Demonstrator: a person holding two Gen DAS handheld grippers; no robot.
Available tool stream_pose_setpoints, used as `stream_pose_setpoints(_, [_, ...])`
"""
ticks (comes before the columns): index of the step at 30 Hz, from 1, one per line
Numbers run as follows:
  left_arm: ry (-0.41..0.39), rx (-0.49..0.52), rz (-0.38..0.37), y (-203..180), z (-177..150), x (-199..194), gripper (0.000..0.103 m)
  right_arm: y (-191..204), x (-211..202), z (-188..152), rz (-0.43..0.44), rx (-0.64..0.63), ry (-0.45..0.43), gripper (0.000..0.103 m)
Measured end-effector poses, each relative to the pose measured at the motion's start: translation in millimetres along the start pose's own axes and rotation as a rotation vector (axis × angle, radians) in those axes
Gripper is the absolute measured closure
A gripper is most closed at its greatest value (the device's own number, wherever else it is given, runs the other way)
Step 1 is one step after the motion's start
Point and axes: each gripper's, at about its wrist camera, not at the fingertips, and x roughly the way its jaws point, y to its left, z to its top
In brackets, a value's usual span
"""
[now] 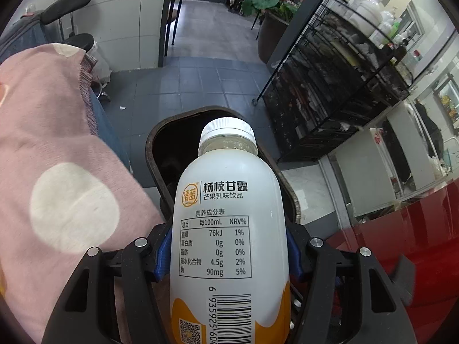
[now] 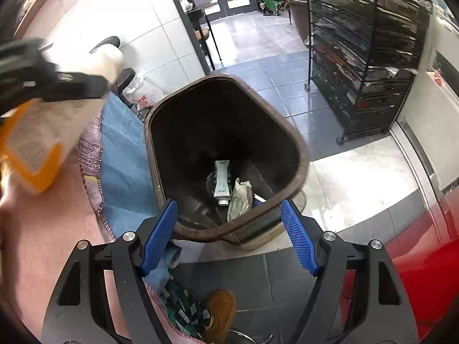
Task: Collect trash
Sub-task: 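Open the left gripper to drop the milk bottle into the bin, then move both tools back over the table toward the remaining trash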
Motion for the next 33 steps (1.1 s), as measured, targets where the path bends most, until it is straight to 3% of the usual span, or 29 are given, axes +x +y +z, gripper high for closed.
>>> stream_pose_setpoints(6, [0.11, -0.009, 0.048, -6, 14, 36, 0.043, -19, -14, -4, -0.019, 0.046, -0.016, 0.029])
stream_pose_setpoints(10, [0.141, 0.034, 0.091, -16, 17, 54, 0.043, -26, -20, -7, -0.031, 0.058, -0.026, 0.029])
stream_pose_setpoints(15, [0.176, 0.058, 0.086, -15, 11, 66, 0.043, -34, -25, -9, -0.055, 0.066, -0.042, 0.029])
stream_pose_setpoints(23, [0.18, 0.066, 0.101, -15, 13, 72, 0.042, -39, -24, -11, -0.053, 0.094, -0.031, 0.027])
stream_pose_setpoints(27, [0.139, 0.073, 0.09, -17, 15, 67, 0.022, -39, -24, -9, -0.057, 0.092, -0.029, 0.025])
stream_pose_setpoints(33, [0.125, 0.032, 0.059, -13, 17, 65, 0.02, -37, -27, -11, -0.058, 0.094, -0.031, 0.024])
